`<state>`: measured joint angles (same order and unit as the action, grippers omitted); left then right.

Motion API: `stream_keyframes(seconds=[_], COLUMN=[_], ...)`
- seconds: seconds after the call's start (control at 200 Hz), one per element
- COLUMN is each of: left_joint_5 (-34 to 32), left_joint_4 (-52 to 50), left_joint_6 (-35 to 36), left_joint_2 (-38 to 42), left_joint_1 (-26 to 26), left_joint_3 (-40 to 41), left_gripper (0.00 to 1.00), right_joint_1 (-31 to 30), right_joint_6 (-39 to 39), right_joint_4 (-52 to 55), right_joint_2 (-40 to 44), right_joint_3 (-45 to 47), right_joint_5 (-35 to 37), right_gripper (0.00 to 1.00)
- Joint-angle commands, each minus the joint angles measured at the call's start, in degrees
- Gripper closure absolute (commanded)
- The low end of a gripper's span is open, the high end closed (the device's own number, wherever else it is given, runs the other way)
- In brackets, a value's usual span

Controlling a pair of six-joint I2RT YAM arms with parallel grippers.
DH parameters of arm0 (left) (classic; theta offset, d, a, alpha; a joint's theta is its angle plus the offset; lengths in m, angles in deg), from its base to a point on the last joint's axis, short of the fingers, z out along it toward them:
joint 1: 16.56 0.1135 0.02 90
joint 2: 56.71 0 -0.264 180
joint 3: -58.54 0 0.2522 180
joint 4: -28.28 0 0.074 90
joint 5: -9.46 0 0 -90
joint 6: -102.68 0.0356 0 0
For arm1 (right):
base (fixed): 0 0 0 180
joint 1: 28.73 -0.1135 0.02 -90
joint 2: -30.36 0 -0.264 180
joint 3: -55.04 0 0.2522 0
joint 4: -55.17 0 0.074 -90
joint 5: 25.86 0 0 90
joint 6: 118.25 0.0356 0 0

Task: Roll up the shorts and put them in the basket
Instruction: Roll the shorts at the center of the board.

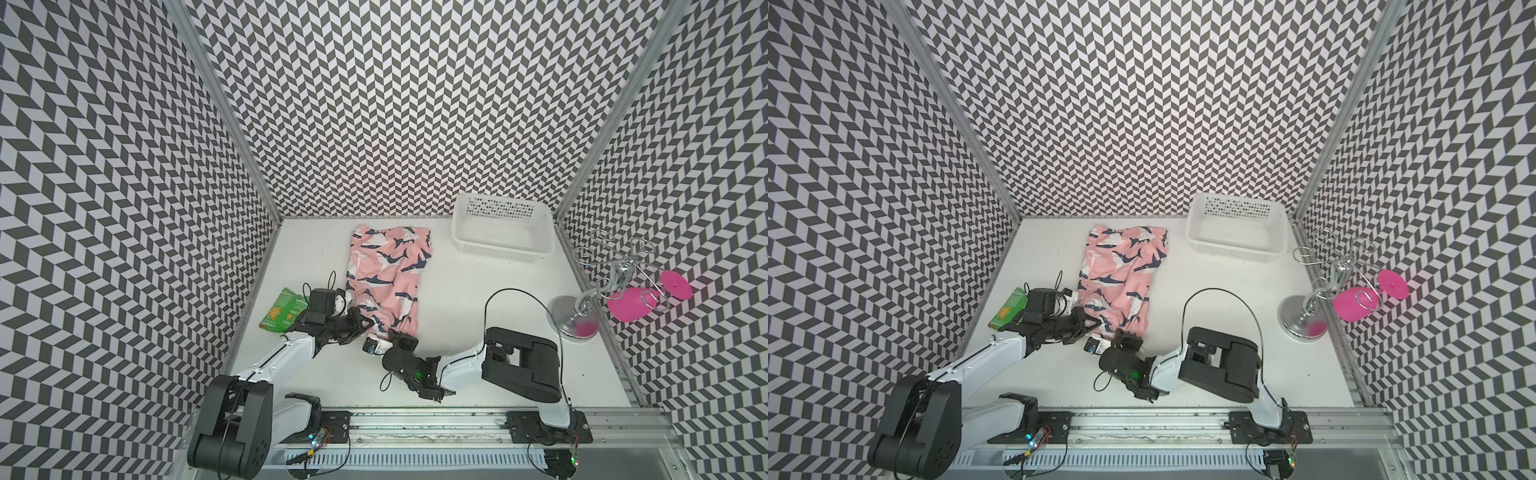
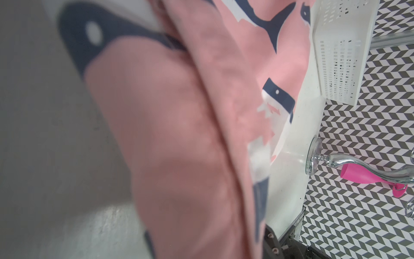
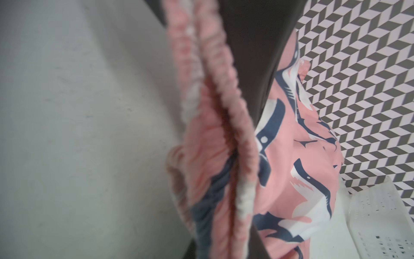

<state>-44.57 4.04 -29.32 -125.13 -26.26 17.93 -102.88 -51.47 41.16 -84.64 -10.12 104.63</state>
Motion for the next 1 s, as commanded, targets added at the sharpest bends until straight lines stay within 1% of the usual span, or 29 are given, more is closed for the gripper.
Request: stream_keyframes(seconds=[0.0, 0.015, 0.025, 0.03, 0.045, 0.075, 0.15, 0.23, 0.265, 0.285, 0.345, 0.396, 0.546, 0.646, 0.756, 0.801, 0.846, 0.891, 0.951, 0.996], left_joint_5=[-0.91, -0.90, -0.96, -0.97, -0.98, -1.37, -3.88, -7.88, -9.69, -10.95, -13.78, -15.40, -21.51, -25.00, -27.11, -26.93, -27.51, -27.31, -27.39, -27.92], left_joint_4=[-1.69, -1.57, -1.54, -1.51, -1.59, -2.05, -3.61, -5.54, -6.82, -7.73, -9.93, -11.29, -15.46, -17.82, -20.67, -20.61, -21.19, -20.90, -21.11, -21.42], left_joint_6=[2.81, 2.91, 2.96, 2.97, 3.05, 3.38, 4.14, 4.47, 4.44, 4.47, 3.83, 3.27, 0.73, -1.41, -2.29, -2.13, -2.35, -2.21, -2.54, -2.74], left_joint_2=[-0.30, -0.35, -0.25, -0.24, -0.16, 0.15, 2.44, 7.21, 9.43, 10.66, 13.89, 16.36, 23.54, 27.14, 27.80, 28.12, 28.00, 28.06, 28.08, 28.18], left_joint_1=[1.19, 1.29, 1.40, 1.41, 1.52, 1.81, 2.53, 3.26, 3.61, 3.75, 4.10, 4.11, 4.12, 4.13, 4.13, 4.11, 4.15, 4.11, 4.09, 4.11], left_joint_3=[-0.65, -0.64, -0.65, -0.70, -0.78, -1.07, -1.74, -2.28, -2.72, -3.06, -3.95, -4.34, -4.61, -4.76, -6.41, -6.46, -6.60, -6.47, -6.79, -7.14], left_gripper=[1.00, 0.97, 0.93, 0.92, 0.85, 0.73, 0.48, 0.31, 0.24, 0.23, 0.21, 0.18, 0.18, 0.17, 0.18, 0.21, 0.27, 0.31, 0.43, 0.46], right_joint_1=[-0.43, -0.43, -0.39, -0.39, -0.38, -0.37, -0.25, -0.07, 0.12, 0.29, 1.28, 2.33, 5.82, 7.67, 9.92, 10.97, 12.30, 13.79, 15.91, 17.42], right_joint_6=[0.91, 0.82, 0.75, 0.69, 0.64, 0.31, 0.17, 0.53, 0.65, 0.91, 1.52, 2.12, 4.12, 6.18, 9.04, 10.16, 11.62, 13.03, 15.12, 16.64], right_joint_4=[7.74, 8.68, 9.28, 9.61, 10.74, 13.53, 21.01, 29.15, 31.83, 33.15, 37.70, 41.63, 50.64, 51.98, 51.86, 51.52, 51.71, 51.99, 52.18, 52.49], right_joint_2=[4.71, 5.01, 5.21, 5.31, 5.45, 5.70, 5.47, 4.08, 3.29, 2.85, 0.99, -0.87, -5.57, -6.88, -6.73, -6.77, -7.35, -8.05, -9.24, -10.18], right_joint_3=[-0.60, -0.71, -0.96, -1.06, -1.48, -2.53, -6.27, -11.45, -13.46, -14.54, -18.56, -21.88, -30.38, -32.17, -32.36, -32.45, -33.19, -34.19, -35.42, -36.33], right_joint_5=[-7.14, -8.32, -9.09, -9.50, -10.83, -13.91, -20.83, -27.68, -30.39, -31.83, -37.55, -42.14, -54.07, -58.61, -64.11, -66.96, -69.84, -73.20, -77.48, -80.02], right_gripper=[0.97, 0.98, 1.00, 1.00, 1.00, 1.00, 1.00, 1.00, 1.00, 1.00, 1.00, 1.00, 1.00, 1.00, 1.00, 1.00, 1.00, 1.00, 1.00, 1.00])
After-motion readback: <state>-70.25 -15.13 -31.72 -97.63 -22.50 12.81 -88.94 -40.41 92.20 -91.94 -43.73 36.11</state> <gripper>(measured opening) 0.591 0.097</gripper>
